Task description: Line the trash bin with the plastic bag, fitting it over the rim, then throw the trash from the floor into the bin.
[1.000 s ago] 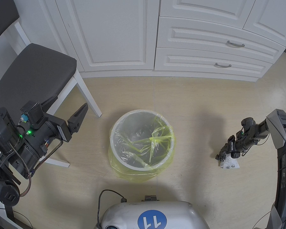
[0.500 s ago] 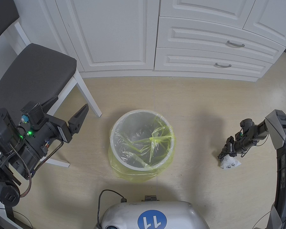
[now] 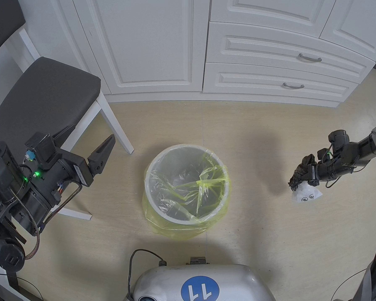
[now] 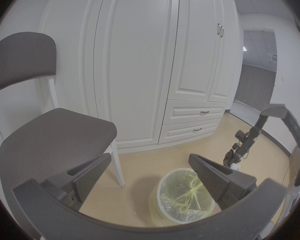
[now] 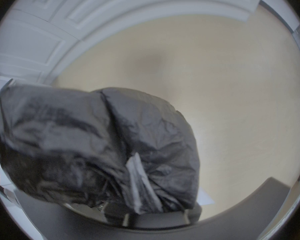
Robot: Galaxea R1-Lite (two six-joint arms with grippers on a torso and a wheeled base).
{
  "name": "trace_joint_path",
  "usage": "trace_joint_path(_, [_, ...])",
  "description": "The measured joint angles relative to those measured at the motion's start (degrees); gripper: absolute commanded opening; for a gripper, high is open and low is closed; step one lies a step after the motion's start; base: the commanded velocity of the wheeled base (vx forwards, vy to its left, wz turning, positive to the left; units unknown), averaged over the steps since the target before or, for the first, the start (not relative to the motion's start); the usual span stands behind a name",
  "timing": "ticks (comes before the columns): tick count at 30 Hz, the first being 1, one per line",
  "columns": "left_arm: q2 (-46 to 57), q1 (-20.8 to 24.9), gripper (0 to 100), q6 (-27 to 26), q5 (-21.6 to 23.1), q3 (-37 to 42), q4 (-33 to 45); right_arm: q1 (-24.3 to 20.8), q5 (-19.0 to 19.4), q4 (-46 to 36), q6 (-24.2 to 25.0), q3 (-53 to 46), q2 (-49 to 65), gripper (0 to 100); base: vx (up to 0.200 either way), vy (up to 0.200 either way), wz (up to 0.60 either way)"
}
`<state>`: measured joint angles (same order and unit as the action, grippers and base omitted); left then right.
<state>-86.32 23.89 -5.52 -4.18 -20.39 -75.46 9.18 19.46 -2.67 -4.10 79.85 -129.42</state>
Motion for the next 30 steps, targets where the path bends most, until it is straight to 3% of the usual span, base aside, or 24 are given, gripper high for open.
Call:
trace_joint_path(8, [1.0,0.7,100,-0.1,0.1,0.1,0.0,-5.2,0.9,18.0,-0.2,-19.2,19.6,0,0.000,0.000,0.00])
trace_joint_path(14, [1.3,1.8,100,0.0,0.2,0.3,-0.2,-12.9,-1.3,31.5,0.4,-29.7,30.2,0,0.000,0.000,0.00])
trace_joint_path(21, [1.8,1.9,100,-0.1,-0.3,0.1,0.0,-21.8,-6.9,47.8,4.8,-34.8,33.9,0,0.000,0.000,0.00])
trace_joint_path(30, [3.1,-1.1,100,-4.1,-0.5,0.0,0.1,-30.4,-8.6,71.4,8.0,-39.6,28.8,0,0.000,0.000,0.00])
